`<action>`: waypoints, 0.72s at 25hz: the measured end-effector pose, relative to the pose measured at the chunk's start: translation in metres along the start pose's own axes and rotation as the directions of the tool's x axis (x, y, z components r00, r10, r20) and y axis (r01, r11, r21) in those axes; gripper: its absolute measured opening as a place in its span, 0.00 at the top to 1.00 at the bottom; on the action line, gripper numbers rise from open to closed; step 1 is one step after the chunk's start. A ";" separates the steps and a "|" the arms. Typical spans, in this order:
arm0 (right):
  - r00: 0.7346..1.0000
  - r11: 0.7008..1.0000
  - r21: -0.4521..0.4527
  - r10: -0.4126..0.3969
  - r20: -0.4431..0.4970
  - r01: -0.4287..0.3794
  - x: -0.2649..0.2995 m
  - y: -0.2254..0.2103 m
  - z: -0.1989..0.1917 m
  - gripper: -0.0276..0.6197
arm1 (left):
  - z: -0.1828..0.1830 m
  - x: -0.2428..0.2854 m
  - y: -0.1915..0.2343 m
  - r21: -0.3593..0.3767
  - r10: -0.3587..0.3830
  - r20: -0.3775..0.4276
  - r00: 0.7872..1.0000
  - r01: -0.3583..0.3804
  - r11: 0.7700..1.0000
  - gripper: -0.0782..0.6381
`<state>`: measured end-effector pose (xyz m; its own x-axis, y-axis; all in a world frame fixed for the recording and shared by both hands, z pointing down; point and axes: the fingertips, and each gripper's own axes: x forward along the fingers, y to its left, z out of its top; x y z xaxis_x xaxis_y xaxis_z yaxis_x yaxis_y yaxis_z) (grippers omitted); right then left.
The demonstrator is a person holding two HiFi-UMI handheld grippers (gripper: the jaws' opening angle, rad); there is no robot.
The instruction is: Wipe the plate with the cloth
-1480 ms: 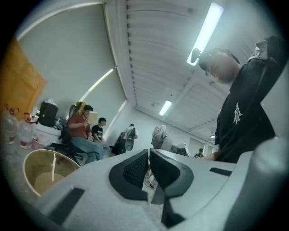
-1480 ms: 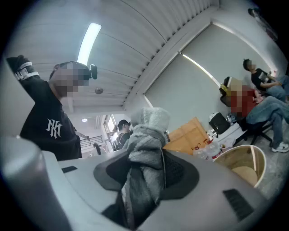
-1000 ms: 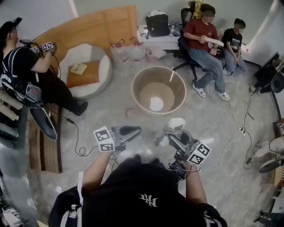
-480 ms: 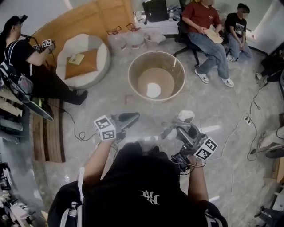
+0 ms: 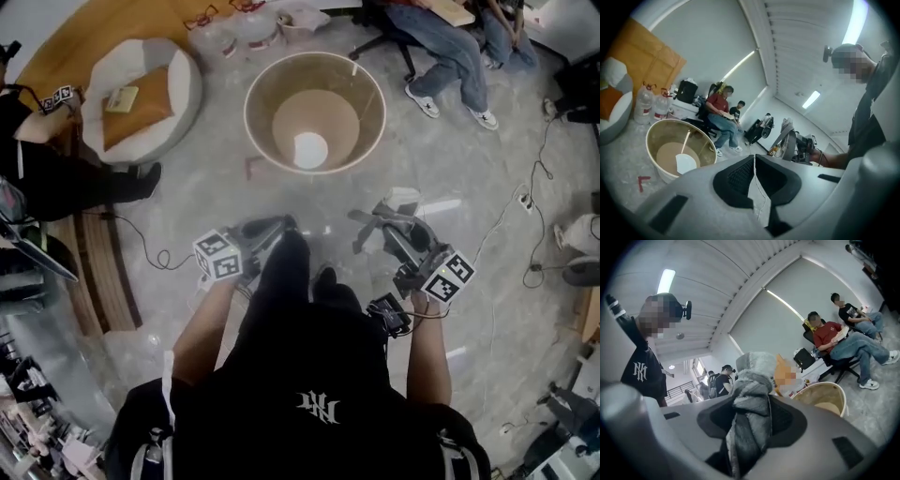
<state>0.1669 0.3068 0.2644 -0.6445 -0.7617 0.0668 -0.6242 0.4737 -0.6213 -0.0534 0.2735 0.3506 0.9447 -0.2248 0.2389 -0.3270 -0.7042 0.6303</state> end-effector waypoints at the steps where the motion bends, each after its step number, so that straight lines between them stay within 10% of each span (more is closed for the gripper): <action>1: 1.000 1.000 0.010 -0.015 -0.019 0.015 0.010 -0.016 -0.003 0.70 | -0.005 0.010 0.019 -0.018 -0.004 -0.012 1.000 0.003 1.000 0.88; 10: 0.989 0.997 0.046 -0.057 -0.138 0.064 0.148 -0.094 0.029 0.70 | 0.068 0.040 0.179 -0.040 -0.022 -0.102 0.995 0.018 0.999 0.88; 18: 0.973 0.998 0.054 0.028 -0.230 -0.016 0.183 -0.092 0.044 0.70 | 0.100 0.065 0.195 0.015 -0.010 -0.168 0.986 0.013 1.000 0.88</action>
<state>0.1262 0.1045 0.2993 -0.7460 -0.6258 0.2276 -0.5891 0.4608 -0.6639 -0.0526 0.0548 0.4153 0.9300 -0.1015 0.3531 -0.3145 -0.7168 0.6223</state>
